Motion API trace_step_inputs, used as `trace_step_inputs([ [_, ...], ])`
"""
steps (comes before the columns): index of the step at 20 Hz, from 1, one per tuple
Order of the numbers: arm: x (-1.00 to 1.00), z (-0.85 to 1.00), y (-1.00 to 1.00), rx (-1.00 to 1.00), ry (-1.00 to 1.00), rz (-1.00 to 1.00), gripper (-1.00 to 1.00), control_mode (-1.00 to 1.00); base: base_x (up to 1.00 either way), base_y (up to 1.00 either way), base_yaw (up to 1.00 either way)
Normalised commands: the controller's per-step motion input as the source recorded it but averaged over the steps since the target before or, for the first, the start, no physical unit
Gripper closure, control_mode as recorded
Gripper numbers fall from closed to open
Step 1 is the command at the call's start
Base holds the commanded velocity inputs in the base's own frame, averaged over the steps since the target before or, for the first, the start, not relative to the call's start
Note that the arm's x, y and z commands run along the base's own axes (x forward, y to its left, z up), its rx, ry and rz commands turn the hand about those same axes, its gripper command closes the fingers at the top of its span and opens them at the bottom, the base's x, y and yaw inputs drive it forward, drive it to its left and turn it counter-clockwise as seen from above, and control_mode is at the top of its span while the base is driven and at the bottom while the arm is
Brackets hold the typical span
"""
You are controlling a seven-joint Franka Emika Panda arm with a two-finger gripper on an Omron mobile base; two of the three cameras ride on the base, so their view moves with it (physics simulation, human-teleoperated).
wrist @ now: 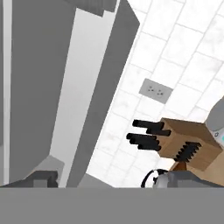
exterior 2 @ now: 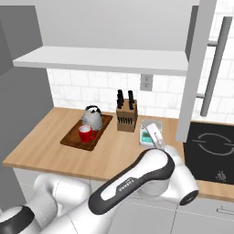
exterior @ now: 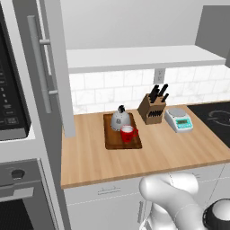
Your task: Pick the kettle from the counter and place it on the tray. Then pick the mug from the cabinet and place it on the tray. Then close the cabinet doors.
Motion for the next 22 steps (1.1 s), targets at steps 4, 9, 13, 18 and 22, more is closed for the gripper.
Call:
trace_step_inputs([
  [4,-0.01,0.13,-0.29,0.29,-0.04,0.00,-1.00,-1.00,0.00,0.00,0.00],
  [9,0.00,0.00,-0.29,0.15,-0.04,0.00,-1.00,-1.00,0.00,0.00,0.00],
  [13,0.00,0.11,-0.45,0.29,-0.07,0.00,-1.00,-1.00,0.00,0.00,0.00],
  [18,0.00,0.09,-0.45,0.31,-0.03,0.00,-1.00,-1.00,0.00,0.00,0.00],
  [22,0.00,0.03,-0.28,0.15,-0.12,0.00,-1.00,-1.00,0.00,0.00,0.00],
])
